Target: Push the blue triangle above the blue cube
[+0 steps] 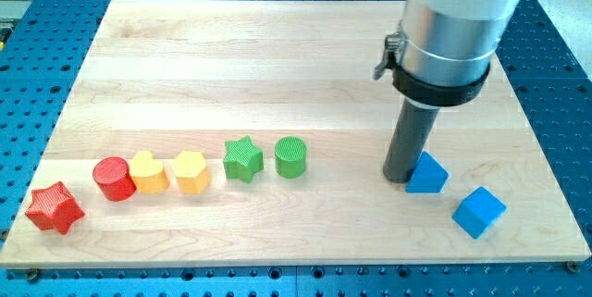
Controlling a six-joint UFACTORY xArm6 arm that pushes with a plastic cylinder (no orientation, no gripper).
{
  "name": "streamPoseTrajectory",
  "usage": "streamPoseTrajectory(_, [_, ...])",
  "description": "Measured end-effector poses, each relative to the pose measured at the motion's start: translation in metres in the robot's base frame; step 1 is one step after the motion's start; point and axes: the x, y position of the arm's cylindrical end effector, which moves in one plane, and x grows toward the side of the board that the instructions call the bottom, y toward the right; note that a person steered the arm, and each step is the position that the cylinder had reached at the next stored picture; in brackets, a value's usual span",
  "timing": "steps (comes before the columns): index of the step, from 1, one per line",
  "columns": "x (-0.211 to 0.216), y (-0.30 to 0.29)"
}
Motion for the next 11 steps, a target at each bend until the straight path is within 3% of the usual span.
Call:
streamPoseTrajectory(2, [0.008, 0.03])
streamPoseTrajectory(3, [0.004, 0.011])
streamPoseTrajectory(7, [-0.003, 0.029])
streamPoseTrajectory(8, [0.032, -0.023])
streamPoseTrajectory(9, [0.054, -0.126])
streamPoseTrajectory(10, [0.015, -0.172])
streamPoseTrajectory(11, [-0.043, -0.116])
